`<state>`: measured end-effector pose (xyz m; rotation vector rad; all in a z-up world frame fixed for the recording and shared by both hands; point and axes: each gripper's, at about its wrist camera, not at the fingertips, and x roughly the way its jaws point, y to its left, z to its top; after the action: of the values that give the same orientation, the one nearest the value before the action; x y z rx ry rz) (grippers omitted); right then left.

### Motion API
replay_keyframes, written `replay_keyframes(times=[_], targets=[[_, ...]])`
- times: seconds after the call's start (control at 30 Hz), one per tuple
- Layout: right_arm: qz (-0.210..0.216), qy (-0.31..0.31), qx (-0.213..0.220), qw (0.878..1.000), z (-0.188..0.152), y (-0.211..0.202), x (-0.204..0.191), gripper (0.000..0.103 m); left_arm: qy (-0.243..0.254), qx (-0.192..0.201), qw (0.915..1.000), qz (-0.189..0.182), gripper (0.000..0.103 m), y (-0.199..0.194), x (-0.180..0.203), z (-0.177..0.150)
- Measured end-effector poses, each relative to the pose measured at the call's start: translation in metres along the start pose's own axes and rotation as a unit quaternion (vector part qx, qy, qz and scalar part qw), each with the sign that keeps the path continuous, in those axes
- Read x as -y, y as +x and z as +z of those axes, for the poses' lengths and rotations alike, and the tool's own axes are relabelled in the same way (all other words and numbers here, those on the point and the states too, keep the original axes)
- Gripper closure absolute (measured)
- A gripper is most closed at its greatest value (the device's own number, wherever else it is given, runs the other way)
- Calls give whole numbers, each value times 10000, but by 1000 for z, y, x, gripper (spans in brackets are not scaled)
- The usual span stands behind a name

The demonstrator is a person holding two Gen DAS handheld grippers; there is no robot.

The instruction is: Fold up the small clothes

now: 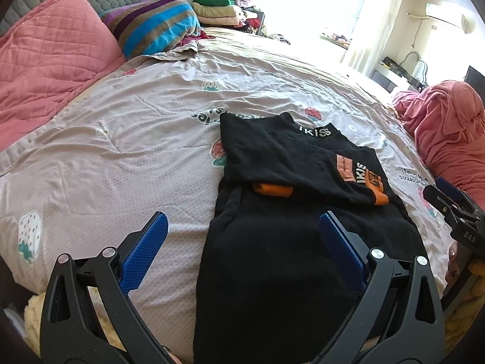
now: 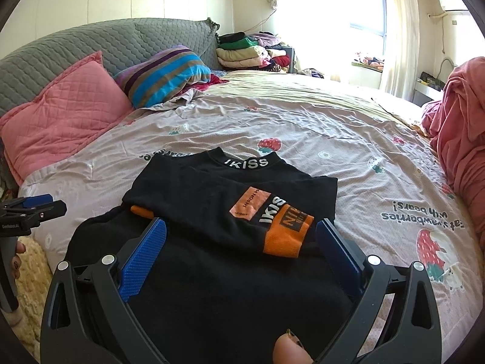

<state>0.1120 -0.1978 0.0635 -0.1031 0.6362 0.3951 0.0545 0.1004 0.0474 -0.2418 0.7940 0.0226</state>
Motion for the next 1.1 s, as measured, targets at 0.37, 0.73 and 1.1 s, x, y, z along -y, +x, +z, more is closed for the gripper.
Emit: replay_keyframes(times=[0.37,0.73,1.1], targets=[[99,-20,-92,9999,-13,-8,-5,5,37,-189,9997,123,10,-6,-7,-23],[135,10,-232,9996,-26,-12,0,5,69,-309,9994,163,9,-10,-7,-41],[112,-28,-514,9986,-47,-14,8,5,47,-461,9987,222,9,-9,-10,-58]])
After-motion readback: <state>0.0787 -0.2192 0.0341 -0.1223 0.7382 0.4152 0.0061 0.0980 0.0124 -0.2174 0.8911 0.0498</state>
